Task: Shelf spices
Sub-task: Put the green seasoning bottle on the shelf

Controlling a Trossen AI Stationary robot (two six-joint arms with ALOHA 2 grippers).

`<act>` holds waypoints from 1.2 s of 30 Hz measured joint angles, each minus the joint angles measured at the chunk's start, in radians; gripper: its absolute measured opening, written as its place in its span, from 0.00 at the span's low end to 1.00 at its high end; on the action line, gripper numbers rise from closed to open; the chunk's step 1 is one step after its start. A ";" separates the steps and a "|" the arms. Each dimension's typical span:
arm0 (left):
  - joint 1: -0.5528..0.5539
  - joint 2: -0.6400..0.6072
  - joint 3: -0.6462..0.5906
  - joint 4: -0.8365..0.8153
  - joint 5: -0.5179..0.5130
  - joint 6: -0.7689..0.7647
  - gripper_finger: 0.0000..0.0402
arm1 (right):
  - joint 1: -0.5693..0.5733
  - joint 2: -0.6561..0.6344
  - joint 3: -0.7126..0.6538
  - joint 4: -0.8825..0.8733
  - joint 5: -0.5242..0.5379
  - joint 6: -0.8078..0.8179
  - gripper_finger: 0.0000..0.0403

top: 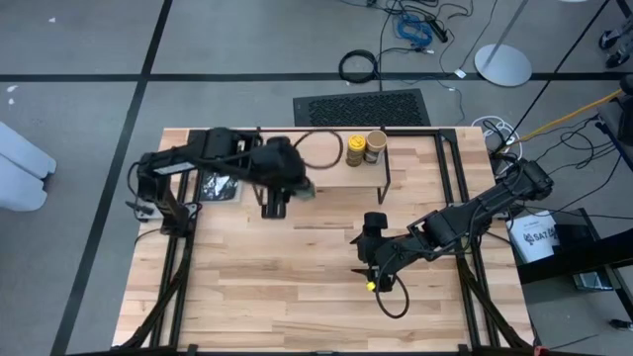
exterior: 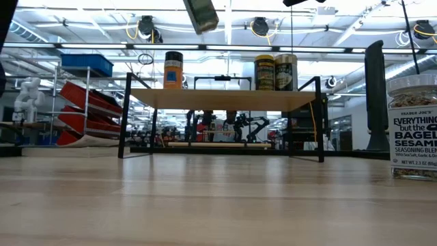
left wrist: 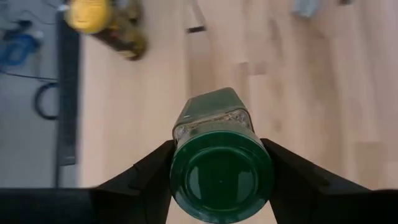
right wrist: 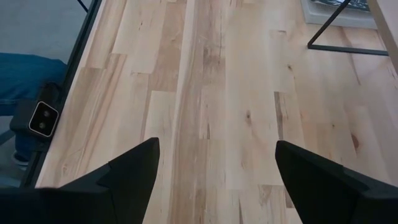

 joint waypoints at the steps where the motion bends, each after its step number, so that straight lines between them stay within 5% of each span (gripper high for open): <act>1: 0.016 0.000 0.000 0.004 -0.011 0.024 0.52 | 0.000 0.000 0.000 0.000 0.000 0.000 0.77; 19: 0.333 -0.021 0.109 -0.006 -0.171 0.358 0.52 | -0.002 0.000 0.000 0.001 0.005 -0.024 0.77; 27: 0.448 -0.079 0.108 -0.055 -0.164 0.167 0.52 | -0.002 0.000 0.000 -0.001 0.004 -0.016 0.77; 36: 0.458 -0.119 0.102 -0.057 -0.126 0.065 0.53 | 0.010 0.000 0.000 -0.026 0.004 0.006 0.77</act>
